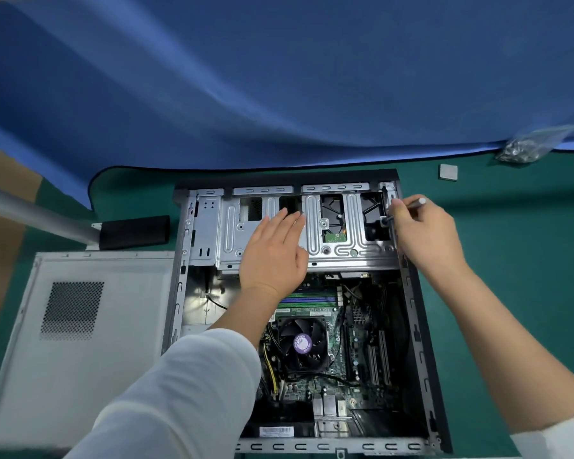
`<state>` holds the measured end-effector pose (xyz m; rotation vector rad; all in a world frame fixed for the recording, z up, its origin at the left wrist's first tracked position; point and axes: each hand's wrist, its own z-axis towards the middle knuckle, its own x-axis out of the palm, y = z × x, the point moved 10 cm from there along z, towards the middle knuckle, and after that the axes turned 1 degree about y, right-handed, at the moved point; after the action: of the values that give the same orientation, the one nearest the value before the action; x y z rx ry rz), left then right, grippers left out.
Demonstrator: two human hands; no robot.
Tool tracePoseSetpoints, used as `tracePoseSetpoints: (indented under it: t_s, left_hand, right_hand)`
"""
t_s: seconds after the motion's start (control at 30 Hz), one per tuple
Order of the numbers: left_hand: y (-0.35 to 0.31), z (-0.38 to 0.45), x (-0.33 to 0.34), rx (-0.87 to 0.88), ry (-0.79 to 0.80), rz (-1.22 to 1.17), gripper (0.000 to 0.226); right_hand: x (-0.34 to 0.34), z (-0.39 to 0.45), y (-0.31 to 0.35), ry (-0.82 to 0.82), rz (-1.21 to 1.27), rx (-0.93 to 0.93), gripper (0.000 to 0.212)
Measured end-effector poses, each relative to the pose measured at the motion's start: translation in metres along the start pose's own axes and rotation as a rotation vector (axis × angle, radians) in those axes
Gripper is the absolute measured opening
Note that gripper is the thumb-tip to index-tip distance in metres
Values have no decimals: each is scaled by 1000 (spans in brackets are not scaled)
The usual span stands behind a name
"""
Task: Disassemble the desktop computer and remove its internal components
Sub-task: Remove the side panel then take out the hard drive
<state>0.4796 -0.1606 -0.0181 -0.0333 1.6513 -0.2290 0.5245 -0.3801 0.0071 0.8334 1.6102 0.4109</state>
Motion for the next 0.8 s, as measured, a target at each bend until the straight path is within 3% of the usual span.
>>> tracePoseSetpoints:
  t_s: [0.27,0.43,0.57,0.7,0.8]
  left_hand:
    - [0,-1,1,2,12,22,69]
    - [0,-1,2,-2,16,32,69]
    - [1,0,2,-8,22,32,70]
    - [-1,-1,-2,-4,5,9,66]
    - [-3,-2,-6,2,-23,-18,61]
  right_hand:
    - [-12,3,9,-46,-120,42,27]
    - [-9,2,22,32,-151,-11,4]
    - [-2,0,33,105,-214,-27,9]
    - [-9,-3,42,-6,-430,-71,34]
    - [-10,-3,43,-24,-402,-109,27]
